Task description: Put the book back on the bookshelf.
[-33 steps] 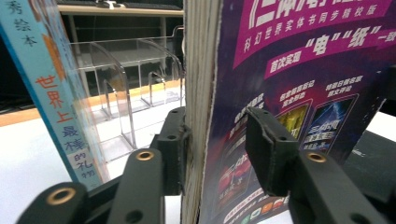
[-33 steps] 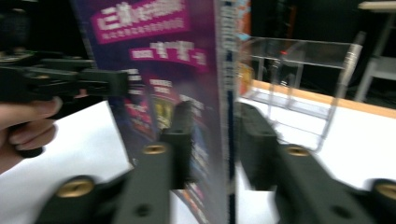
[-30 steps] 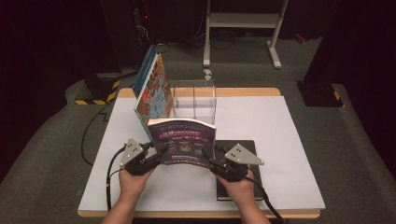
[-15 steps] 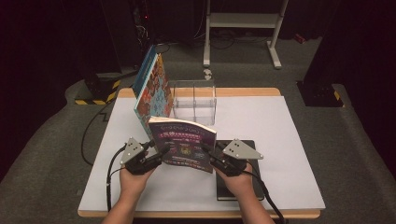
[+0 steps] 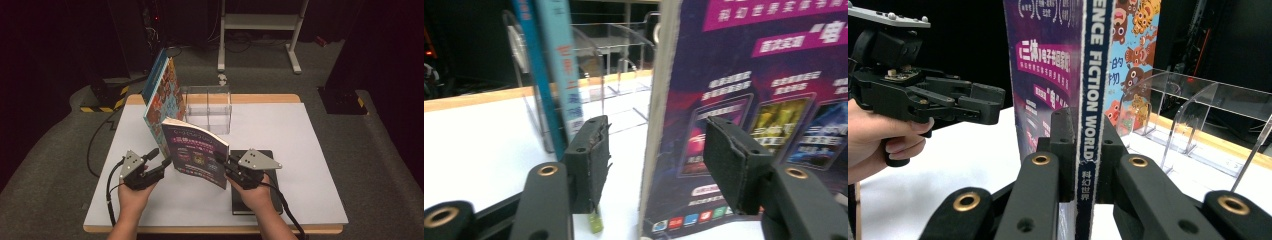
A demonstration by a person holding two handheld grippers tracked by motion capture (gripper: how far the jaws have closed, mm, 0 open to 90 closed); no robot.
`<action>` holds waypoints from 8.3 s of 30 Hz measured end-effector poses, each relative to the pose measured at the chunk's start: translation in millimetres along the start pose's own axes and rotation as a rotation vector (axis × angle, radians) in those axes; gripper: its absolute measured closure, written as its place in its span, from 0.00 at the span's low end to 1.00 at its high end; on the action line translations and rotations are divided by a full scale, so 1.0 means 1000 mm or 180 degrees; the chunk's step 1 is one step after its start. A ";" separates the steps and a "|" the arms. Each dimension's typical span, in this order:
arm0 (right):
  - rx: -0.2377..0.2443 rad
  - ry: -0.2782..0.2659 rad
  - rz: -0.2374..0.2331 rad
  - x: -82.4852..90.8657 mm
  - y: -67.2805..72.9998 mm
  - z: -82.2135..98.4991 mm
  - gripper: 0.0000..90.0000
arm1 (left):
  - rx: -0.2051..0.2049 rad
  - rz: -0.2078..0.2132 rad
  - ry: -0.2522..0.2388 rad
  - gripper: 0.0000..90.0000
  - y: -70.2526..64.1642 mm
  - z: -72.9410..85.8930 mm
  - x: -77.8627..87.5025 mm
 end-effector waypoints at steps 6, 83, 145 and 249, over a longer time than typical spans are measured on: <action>0.0043 -0.0009 0.0025 0.001 0.002 0.001 0.92 | 0.0029 0.0003 -0.0057 0.45 0.002 -0.004 0.001; -0.0293 -0.0399 0.0957 -0.023 -0.045 -0.016 0.92 | -0.0139 0.0010 0.0232 0.30 0.029 0.042 0.004; -0.0591 -0.0032 0.0853 -0.028 -0.003 0.029 0.88 | 0.0207 0.0678 0.0148 0.26 -0.046 0.006 0.019; -0.0505 0.0293 0.0781 0.047 -0.012 0.075 0.56 | -0.0420 0.0111 -0.0015 0.62 -0.110 0.002 -0.019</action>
Point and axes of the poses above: each handheld gripper's, and its own axes: x roughly backward along the jaws, z roughly out of its underside, y roughly to its left, the point moved 9 cm from there along -x, roughly forward along the jaws, and after that the axes turned 12 degrees about -z, right-handed, at the moved point
